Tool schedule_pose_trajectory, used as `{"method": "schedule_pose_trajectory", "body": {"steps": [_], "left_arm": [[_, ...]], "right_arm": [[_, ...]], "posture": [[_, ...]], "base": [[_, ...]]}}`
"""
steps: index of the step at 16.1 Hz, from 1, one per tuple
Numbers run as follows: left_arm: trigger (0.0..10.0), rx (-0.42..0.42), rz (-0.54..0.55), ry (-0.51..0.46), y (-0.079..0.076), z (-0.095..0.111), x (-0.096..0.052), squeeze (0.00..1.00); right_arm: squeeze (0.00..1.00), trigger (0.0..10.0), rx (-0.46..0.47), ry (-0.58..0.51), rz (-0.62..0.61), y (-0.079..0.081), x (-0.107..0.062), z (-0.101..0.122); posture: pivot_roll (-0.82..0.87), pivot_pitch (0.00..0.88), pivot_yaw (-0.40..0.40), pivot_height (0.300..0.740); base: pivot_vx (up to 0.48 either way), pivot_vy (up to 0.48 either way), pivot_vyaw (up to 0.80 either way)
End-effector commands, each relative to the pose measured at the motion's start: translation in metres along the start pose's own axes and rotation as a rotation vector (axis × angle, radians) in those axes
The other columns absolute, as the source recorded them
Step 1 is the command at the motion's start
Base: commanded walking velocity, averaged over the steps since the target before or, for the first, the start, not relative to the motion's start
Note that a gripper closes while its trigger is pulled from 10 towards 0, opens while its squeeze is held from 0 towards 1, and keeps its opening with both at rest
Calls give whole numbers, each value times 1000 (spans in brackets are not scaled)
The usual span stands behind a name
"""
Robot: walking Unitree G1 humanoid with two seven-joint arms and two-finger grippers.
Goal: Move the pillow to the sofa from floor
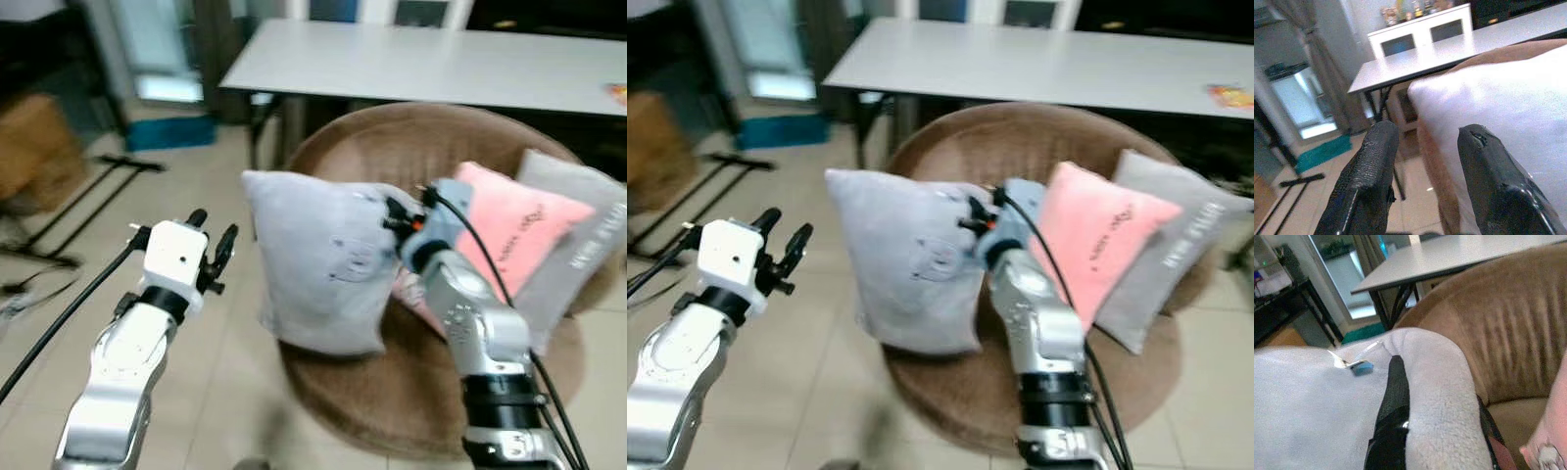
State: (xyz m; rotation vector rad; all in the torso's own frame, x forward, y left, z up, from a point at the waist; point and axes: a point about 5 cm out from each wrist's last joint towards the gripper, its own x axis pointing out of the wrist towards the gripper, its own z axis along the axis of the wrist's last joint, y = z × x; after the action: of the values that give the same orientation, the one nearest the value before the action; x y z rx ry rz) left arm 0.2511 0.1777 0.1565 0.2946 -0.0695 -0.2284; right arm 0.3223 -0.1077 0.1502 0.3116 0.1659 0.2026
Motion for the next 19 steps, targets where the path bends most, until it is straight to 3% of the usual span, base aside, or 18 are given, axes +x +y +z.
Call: {"method": "schedule_pose_trajectory", "body": {"steps": [1,6,9,11,12,15,18,19], "left_arm": [[10000,16,-1,6,2,1,-2,0],[10000,41,-69,58,-3,-5,-11,0],[10000,49,-205,100,-6,-7,-19,0],[10000,68,-386,146,-11,-9,-32,0],[10000,73,-425,161,-11,-8,-37,0],[10000,79,-484,196,-8,-6,-47,0],[10000,90,-519,236,-3,-4,-61,0],[10000,89,-522,240,-3,-4,-63,0]], "right_arm": [[0,10000,4,-58,39,8,1,11],[0,10000,-36,11,159,28,8,7],[0,10000,-24,33,202,43,20,9],[0,10000,25,70,192,55,38,9],[0,10000,50,80,182,57,44,10],[0,10000,104,117,85,58,62,5],[0,10000,127,141,-224,38,79,6],[0,10000,150,139,-241,36,79,7]], "posture": [[42,0,6,740],[61,0,1,740],[81,0,-8,740],[109,0,-24,740],[121,0,-31,740],[145,0,-43,740],[185,0,-55,740],[189,0,-55,740]], "base": [[315,0,-800],[162,0,-151],[0,0,0],[0,0,0],[0,0,0],[0,0,0],[0,0,0],[0,0,0]]}}
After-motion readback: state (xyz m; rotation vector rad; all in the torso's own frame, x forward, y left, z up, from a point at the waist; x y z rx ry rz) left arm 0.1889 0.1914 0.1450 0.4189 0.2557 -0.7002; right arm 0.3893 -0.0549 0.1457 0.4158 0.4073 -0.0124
